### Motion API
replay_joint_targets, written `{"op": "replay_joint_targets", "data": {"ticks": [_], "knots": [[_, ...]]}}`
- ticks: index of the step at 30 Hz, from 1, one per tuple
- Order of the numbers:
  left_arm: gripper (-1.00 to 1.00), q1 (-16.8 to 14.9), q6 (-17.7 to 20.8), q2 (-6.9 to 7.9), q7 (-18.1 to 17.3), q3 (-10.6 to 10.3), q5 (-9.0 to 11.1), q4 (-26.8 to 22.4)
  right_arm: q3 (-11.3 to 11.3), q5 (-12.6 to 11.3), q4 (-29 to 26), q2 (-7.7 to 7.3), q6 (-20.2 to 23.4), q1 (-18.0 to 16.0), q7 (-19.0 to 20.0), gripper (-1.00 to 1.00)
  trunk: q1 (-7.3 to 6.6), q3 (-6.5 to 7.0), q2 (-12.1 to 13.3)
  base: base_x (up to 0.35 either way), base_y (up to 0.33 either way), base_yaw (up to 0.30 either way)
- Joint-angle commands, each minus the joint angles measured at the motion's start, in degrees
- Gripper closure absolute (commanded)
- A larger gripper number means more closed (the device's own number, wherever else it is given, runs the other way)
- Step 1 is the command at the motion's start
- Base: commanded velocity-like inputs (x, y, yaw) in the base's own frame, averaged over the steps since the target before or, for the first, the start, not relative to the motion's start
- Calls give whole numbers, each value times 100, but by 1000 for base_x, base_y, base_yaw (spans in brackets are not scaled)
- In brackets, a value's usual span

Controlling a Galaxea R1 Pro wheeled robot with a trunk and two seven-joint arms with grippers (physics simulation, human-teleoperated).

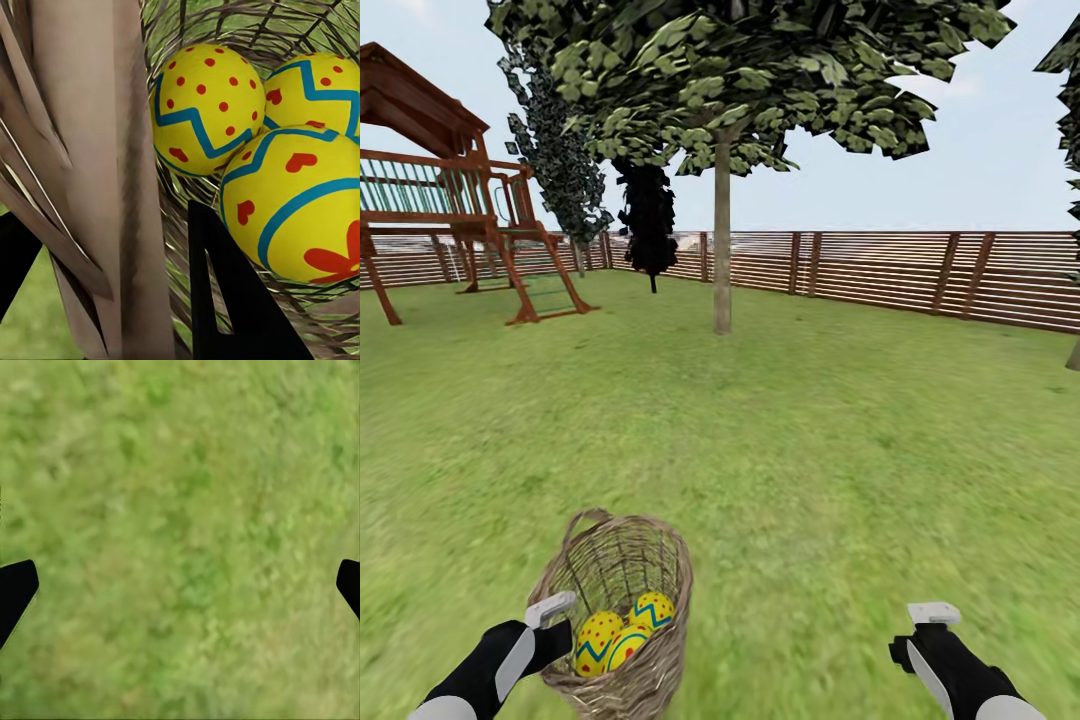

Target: Take the three Easter eggs out of the wicker basket on the lawn in the garden, then place them on the lawn next to a single tree (choose any tree) so that all three eggs are next to the same tree and none are left in the basket.

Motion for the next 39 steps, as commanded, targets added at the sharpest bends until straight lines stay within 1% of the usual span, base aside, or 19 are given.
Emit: {"op": "replay_joint_targets", "data": {"ticks": [1,39], "knots": [[100,-4,32,-2,20,16,83,-12,45,-47,-10,-6,33,-2,-36,-100,4,-7,-4,329,0,0],[100,-3,32,-6,20,15,85,-12,45,-47,-10,-6,33,-2,-36,-100,4,-7,-4,329,0,0]]}}
